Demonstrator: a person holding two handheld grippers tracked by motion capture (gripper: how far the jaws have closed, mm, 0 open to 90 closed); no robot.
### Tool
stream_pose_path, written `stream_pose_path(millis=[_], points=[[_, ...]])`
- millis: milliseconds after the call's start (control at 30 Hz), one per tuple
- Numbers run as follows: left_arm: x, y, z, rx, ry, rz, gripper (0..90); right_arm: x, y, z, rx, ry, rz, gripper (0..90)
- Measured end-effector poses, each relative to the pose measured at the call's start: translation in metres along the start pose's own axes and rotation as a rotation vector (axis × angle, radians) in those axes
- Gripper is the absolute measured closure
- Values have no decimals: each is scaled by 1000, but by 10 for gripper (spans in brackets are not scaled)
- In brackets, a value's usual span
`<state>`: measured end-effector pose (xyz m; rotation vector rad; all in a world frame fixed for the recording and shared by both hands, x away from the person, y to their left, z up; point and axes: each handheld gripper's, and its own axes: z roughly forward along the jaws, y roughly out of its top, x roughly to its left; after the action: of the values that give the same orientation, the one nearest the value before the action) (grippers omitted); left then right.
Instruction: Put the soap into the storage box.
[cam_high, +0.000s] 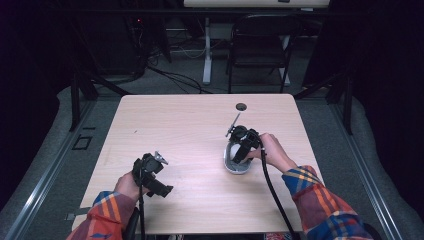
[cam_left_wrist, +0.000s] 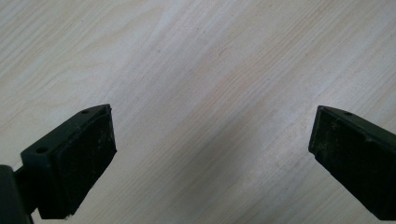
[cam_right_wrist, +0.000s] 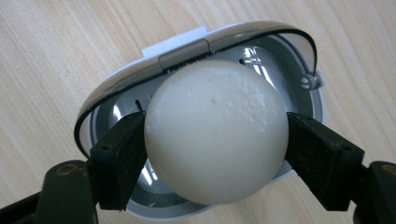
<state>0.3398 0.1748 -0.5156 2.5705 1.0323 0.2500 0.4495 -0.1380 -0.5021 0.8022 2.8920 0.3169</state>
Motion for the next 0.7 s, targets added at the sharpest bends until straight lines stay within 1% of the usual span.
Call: stream_pose_path(millis=[33, 133, 167, 200, 233, 333, 367, 433, 500, 533, 600, 700], points=[[0, 0, 0, 1, 0, 0, 6, 0, 0, -1, 1, -5, 0, 225], [0, 0, 0, 3, 0, 2, 6, 0, -2, -4, -10, -1, 4, 221], [0, 0, 0, 5, -1, 3, 6, 1, -3, -4, -20, 3, 13, 221], [0, 0, 0, 6, -1, 4, 6, 0, -3, -6, -5, -6, 1, 219], [0, 0, 0, 6, 0, 4, 6, 0, -4, -6, -13, 2, 5, 219], [0, 0, 0, 5, -1, 3, 6, 0, -5, -8, -24, -2, 8, 214], [0, 0, 0, 5, 0, 3, 6, 0, -5, -10, -17, 1, 6, 201], [0, 0, 0, 6, -1, 3, 6, 0, -6, -11, -34, 2, 6, 191], [0, 0, 0, 5, -1, 5, 6, 1, -7, -14, -37, 2, 3, 175], [0, 0, 0, 2, 1, 4, 7, 1, -8, -14, -53, 9, 11, 173], [0, 0, 0, 2, 0, 4, 7, 1, -8, -18, -46, 6, 2, 165], [0, 0, 0, 1, 0, 5, 7, 2, -10, -21, -53, 5, -2, 153]])
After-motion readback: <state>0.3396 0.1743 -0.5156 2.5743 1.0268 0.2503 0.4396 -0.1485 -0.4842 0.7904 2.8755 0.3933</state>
